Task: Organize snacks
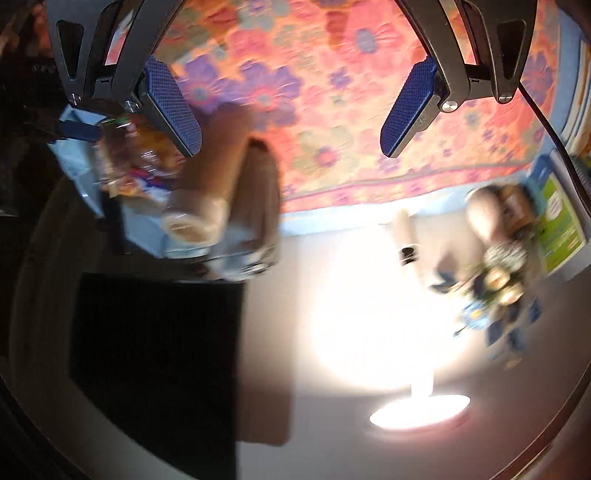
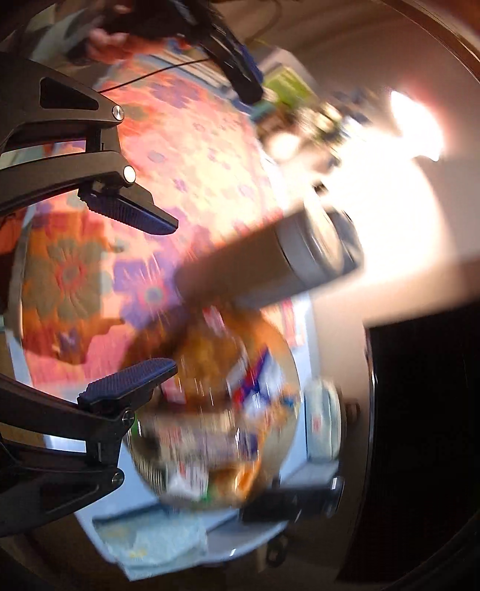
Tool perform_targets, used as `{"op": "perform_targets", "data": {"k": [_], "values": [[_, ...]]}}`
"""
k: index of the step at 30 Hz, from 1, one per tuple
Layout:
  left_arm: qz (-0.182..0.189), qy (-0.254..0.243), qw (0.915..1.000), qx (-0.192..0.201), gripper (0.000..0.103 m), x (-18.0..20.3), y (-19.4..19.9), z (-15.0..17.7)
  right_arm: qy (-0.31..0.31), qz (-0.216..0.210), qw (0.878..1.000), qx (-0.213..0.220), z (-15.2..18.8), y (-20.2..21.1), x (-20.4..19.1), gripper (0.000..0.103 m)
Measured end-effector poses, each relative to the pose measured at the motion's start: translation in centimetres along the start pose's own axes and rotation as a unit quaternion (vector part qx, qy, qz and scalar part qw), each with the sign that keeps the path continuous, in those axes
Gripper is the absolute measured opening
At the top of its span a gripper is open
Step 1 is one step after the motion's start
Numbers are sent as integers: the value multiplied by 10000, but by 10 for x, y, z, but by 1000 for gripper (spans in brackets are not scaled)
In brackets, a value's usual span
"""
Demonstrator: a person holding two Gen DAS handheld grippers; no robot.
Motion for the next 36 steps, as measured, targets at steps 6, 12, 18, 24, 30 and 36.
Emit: {"op": "perform_targets", "data": {"k": [6, 12, 18, 24, 30, 36], "values": [[-872, 627, 9942, -5, 103, -97, 11, 40, 780, -445, 9958, -199, 2, -36, -97, 69], [-1062, 1096, 9879, -268, 103, -156, 3, 76, 910, -372, 9952, 35, -14, -86, -158, 69], [-1318, 1158, 9841, -264, 103, -198, -28, 96, 861, 208, 9955, 341, -26, -140, -179, 69], [-1475, 1144, 9819, -320, 103, -226, -58, 108, 982, 507, 9937, 180, -30, -181, -183, 69], [-1531, 1154, 9810, -285, 103, -238, -75, 111, 994, 501, 9937, 127, -28, -198, -189, 69], [-1389, 1420, 9790, -452, 103, -245, -83, 120, 979, 497, 9939, 108, -25, -202, -188, 69]]}}
Point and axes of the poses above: each gripper's, at about its wrist camera, not at the fingertips, and y roughly against the way its jaws point, x to its right, z to its underside, the point moved 9 cm from there along -y, roughly the way its jaws point, and after that the axes turned 10 degrees about z, right-handed, at the moved point
